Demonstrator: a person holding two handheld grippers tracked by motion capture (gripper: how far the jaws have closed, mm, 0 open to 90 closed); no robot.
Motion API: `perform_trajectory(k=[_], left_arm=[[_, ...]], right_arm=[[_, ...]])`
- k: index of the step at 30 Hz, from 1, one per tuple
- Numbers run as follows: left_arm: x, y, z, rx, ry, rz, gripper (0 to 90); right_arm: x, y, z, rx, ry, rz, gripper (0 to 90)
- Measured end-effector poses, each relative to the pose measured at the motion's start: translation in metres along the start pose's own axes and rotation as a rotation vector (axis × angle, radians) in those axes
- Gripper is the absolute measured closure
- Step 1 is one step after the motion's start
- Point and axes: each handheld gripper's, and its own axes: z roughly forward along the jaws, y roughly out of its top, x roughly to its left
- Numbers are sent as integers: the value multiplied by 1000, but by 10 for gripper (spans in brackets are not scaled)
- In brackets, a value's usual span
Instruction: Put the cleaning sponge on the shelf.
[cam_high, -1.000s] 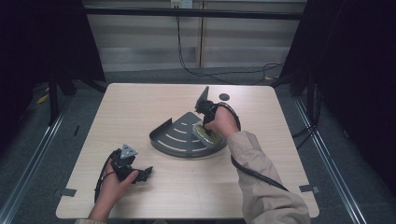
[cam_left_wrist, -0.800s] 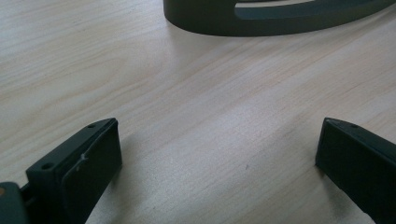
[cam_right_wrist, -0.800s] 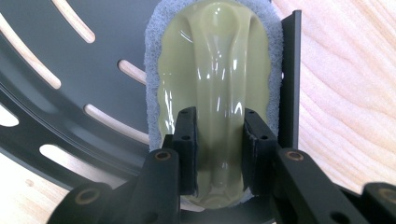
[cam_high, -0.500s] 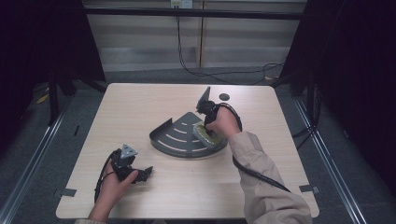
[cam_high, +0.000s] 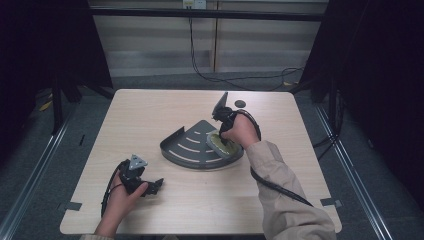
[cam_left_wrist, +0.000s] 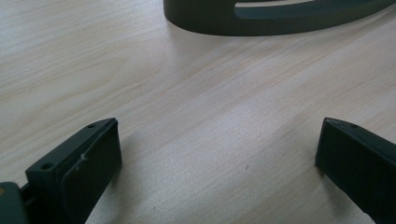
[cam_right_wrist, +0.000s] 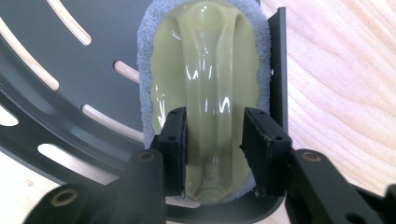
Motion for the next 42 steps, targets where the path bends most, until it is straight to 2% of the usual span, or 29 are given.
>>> perform_trajectory(k=[9, 19, 21, 23, 26, 33, 42], left_arm=[[0, 0, 0, 0, -2, -3, 0], [0, 0, 0, 0, -2, -3, 0], [0, 0, 0, 2, -5, -2, 0], [0, 0, 0, 2, -4, -3, 0], [0, 0, 0, 1, -5, -3, 0], [1, 0, 0, 3, -1, 3, 0], [1, 4, 3, 1, -4, 1, 0]], right_arm=[[-2, -2, -9, -19, -9, 20, 486], [-1, -5, -18, -40, -18, 16, 411], [-1, -5, -20, -46, -22, 17, 365], [-1, -6, -22, -47, -18, 21, 356], [-4, -9, -26, -49, 12, 38, 304], [-8, -16, -31, -43, 8, 39, 255], [-17, -32, -37, -58, 13, 37, 245]])
